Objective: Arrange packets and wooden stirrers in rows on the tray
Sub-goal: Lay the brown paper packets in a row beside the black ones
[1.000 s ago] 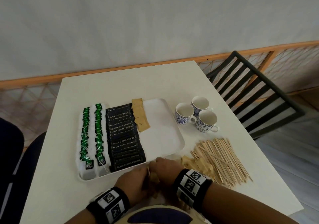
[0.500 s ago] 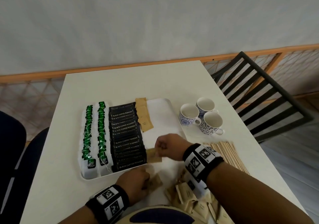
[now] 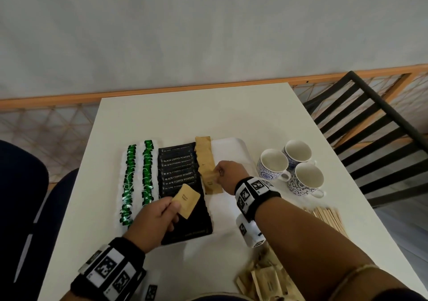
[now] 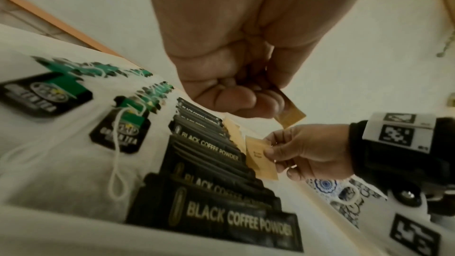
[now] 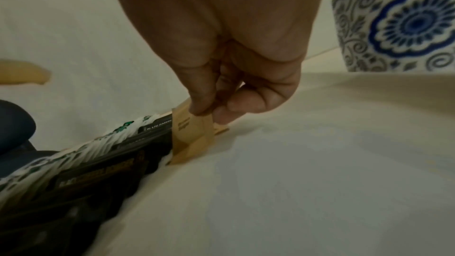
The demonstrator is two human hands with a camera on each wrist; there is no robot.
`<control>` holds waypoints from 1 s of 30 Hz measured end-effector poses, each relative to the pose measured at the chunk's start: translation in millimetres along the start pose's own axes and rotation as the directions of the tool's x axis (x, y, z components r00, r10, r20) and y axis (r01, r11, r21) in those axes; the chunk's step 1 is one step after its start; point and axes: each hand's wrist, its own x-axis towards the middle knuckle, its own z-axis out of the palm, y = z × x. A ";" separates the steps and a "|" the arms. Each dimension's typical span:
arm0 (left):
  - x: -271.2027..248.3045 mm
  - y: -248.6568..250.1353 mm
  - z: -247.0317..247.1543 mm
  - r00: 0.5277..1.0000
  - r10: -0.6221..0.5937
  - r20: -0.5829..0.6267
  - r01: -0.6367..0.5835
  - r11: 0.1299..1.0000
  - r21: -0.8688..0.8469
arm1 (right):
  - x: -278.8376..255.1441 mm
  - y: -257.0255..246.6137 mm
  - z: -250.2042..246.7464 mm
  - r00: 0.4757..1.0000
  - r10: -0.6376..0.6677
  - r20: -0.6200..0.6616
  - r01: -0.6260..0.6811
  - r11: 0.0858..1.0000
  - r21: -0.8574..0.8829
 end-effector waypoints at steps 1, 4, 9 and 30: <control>1.1 0.0 -2.1 1.000 -0.003 -0.009 0.003 1.000 0.003 | 4.0 -0.8 2.2 1.000 0.022 -0.001 -0.022 0.999 0.031; 2.9 1.0 -5.3 1.000 -0.012 -0.015 0.012 1.000 -0.002 | 9.9 -1.6 5.9 0.997 0.065 -0.035 -0.060 0.990 0.126; 6.7 -0.4 -3.7 0.999 -0.049 -0.021 0.048 0.998 -0.049 | 8.3 1.9 12.6 0.993 0.103 -0.055 -0.088 0.970 0.225; 17.5 -0.1 -2.7 0.997 -0.080 0.005 0.080 0.984 -0.158 | 4.4 2.1 23.6 0.997 -0.060 -0.048 0.059 0.998 -0.022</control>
